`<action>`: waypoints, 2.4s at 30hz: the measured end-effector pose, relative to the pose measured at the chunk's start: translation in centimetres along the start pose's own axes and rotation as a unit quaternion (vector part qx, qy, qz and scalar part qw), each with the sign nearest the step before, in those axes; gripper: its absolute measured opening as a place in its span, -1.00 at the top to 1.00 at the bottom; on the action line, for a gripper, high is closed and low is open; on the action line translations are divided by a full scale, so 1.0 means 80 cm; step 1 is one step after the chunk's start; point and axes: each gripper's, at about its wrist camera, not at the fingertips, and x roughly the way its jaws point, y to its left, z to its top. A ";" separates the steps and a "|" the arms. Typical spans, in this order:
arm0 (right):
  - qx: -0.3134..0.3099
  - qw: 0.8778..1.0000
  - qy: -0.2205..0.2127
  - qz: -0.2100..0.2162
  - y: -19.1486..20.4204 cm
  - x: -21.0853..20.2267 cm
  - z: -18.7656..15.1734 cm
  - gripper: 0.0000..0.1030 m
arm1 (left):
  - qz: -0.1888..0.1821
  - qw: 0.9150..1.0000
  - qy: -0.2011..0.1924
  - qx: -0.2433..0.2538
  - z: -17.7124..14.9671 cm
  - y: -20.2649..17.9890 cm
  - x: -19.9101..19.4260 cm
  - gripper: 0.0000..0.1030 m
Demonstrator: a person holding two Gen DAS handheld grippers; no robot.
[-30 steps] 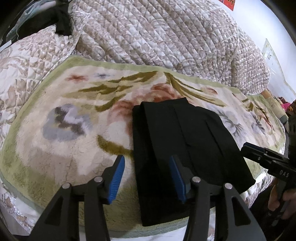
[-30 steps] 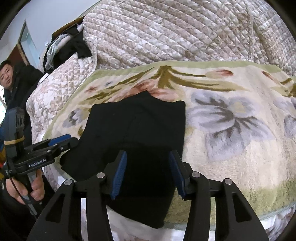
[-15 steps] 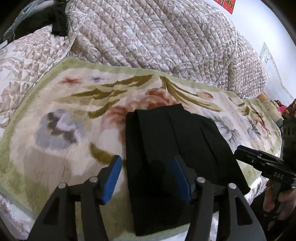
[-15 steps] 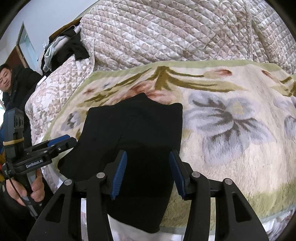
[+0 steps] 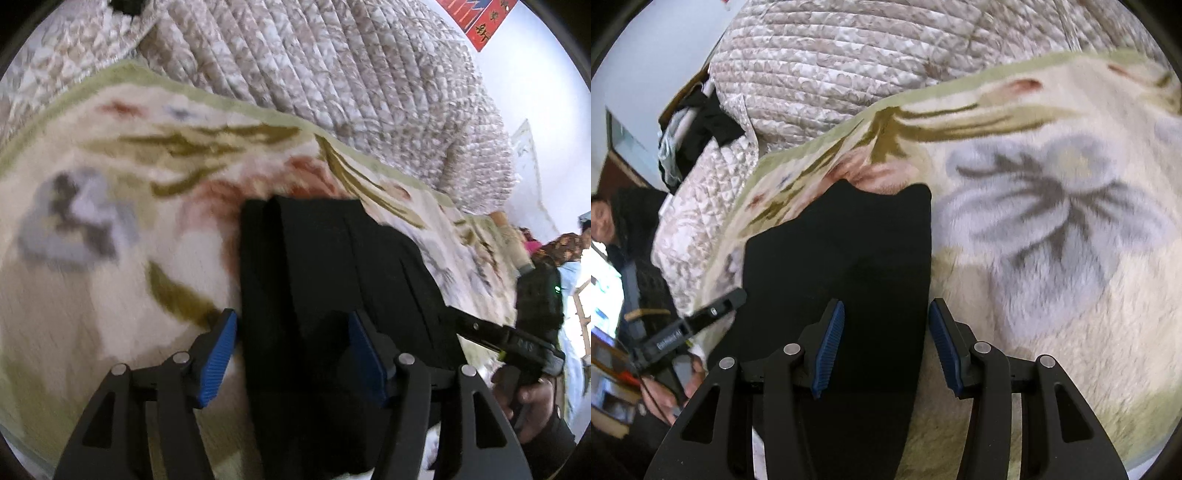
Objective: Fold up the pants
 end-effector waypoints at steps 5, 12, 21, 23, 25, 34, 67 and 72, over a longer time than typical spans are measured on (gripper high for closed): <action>0.007 1.000 0.007 0.028 0.001 -0.003 -0.016 0.02 | -0.004 1.000 -0.003 0.012 -0.003 -0.008 0.004 -0.34; 0.022 0.998 0.009 0.054 0.007 0.029 0.013 0.11 | 0.005 1.000 -0.016 0.000 0.007 -0.016 0.011 -0.05; -0.009 0.998 -0.014 0.055 0.036 -0.004 0.012 0.68 | 0.002 0.999 -0.033 0.021 0.029 -0.048 -0.027 0.56; -0.019 0.998 -0.023 0.063 0.047 -0.013 0.019 0.68 | -0.001 0.999 -0.036 0.024 0.041 -0.052 -0.036 0.56; -0.028 0.997 -0.026 0.070 0.061 -0.018 0.031 0.68 | 0.000 0.999 -0.039 0.024 0.057 -0.050 -0.041 0.56; -0.076 0.994 -0.028 0.071 0.114 0.029 0.124 0.68 | 0.034 0.998 -0.043 0.040 0.167 -0.014 -0.011 0.56; -0.198 0.978 -0.013 -0.069 0.118 0.116 0.111 0.52 | 0.120 0.990 -0.029 0.062 0.143 0.031 0.041 0.26; -0.214 0.974 -0.042 -0.067 0.132 0.110 0.162 0.52 | 0.135 0.985 -0.054 0.088 0.211 0.025 0.049 0.26</action>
